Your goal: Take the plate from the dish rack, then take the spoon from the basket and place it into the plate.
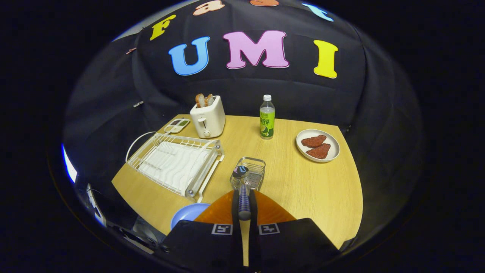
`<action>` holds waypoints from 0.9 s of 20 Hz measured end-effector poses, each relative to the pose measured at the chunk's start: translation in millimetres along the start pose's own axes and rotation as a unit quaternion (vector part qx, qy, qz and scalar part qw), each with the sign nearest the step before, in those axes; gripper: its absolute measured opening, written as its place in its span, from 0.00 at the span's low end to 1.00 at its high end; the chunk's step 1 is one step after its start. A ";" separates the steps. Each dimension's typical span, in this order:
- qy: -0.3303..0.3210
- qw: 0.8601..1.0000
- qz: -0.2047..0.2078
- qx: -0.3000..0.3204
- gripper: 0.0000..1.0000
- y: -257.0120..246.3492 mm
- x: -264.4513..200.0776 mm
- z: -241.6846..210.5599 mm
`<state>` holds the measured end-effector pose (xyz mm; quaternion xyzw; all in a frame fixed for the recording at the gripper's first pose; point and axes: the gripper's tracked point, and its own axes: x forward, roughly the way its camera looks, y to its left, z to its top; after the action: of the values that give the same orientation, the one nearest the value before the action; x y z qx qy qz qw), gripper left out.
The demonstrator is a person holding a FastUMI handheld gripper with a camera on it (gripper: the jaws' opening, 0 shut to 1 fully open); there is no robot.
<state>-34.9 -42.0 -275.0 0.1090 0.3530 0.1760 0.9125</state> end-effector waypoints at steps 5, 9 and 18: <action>0.030 0.999 0.039 0.017 0.10 39.2 -28.5 -47.1; 0.059 0.996 0.061 0.009 0.10 65.1 -23.0 -92.2; 0.078 0.994 0.069 -0.020 0.10 83.2 17.3 -142.1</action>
<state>-140.3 51.6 -361.9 0.1013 0.4107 0.2536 0.8699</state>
